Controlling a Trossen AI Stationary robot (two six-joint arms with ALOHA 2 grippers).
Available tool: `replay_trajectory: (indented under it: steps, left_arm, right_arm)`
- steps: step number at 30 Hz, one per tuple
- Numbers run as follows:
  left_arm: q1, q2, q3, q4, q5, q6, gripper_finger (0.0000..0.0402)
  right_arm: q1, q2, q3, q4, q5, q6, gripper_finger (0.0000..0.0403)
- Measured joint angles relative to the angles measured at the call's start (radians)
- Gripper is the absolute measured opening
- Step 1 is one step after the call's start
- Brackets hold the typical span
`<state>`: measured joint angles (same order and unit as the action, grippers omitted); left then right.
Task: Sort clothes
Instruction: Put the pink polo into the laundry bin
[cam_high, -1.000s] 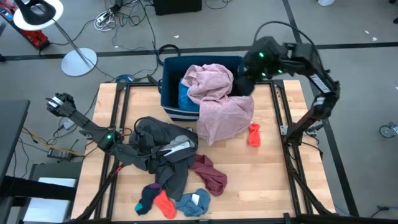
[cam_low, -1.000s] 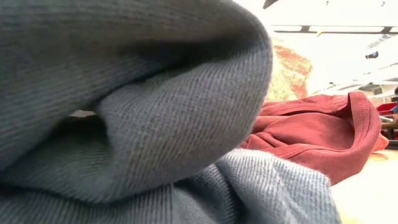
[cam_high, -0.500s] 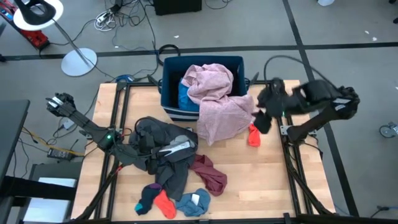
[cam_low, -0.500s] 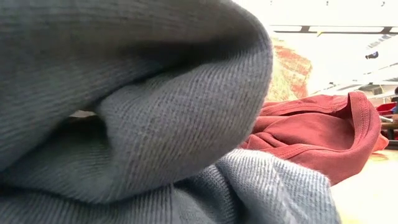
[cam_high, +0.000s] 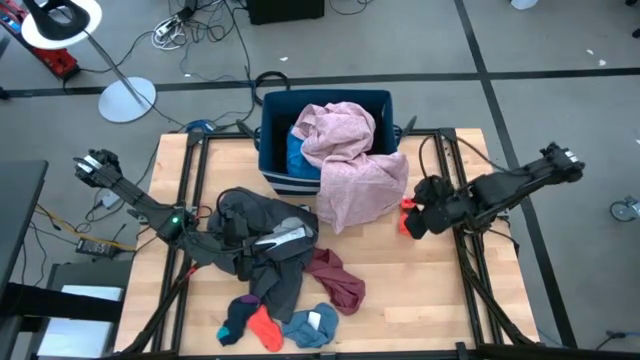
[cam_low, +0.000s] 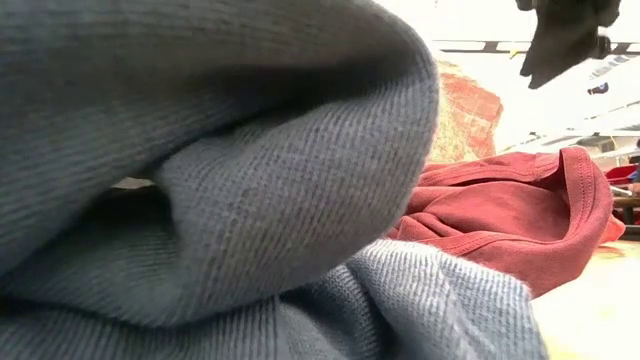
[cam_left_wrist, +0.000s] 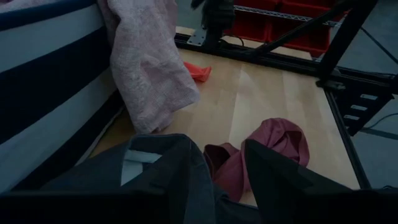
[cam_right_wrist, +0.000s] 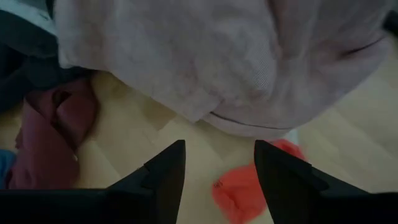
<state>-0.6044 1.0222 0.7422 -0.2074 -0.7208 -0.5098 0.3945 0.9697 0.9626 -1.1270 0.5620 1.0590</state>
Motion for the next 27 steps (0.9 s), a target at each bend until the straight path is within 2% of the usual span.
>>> replay_trajectory:
  steps: [3, 10, 15, 22, 27]
  left_arm:
    - [0.000, 0.000, 0.000, 0.003, 0.000, 0.000, 0.0157]
    - [0.000, 0.000, 0.000, 0.008, 0.000, 0.000, 0.0157]
    - [0.000, 0.000, 0.000, 0.025, 0.000, -0.001, 0.0157]
    - [0.000, 0.000, 0.000, 0.030, 0.000, -0.019, 0.0157]
    - [0.000, 0.000, 0.000, 0.031, -0.001, -0.020, 0.0157]
  right_arm:
    - [-0.013, -0.041, -0.128, 0.141, 0.030, -0.009, 0.0188]
    - [-0.097, -0.101, -0.355, 0.461, 0.089, -0.148, 0.0189]
    - [-0.181, -0.096, -0.491, 0.680, 0.083, -0.210, 0.0185]
    - [-0.234, -0.067, -0.646, 1.014, 0.072, -0.296, 0.0184]
    - [-0.273, -0.020, -0.717, 1.165, 0.087, -0.294, 0.0176]
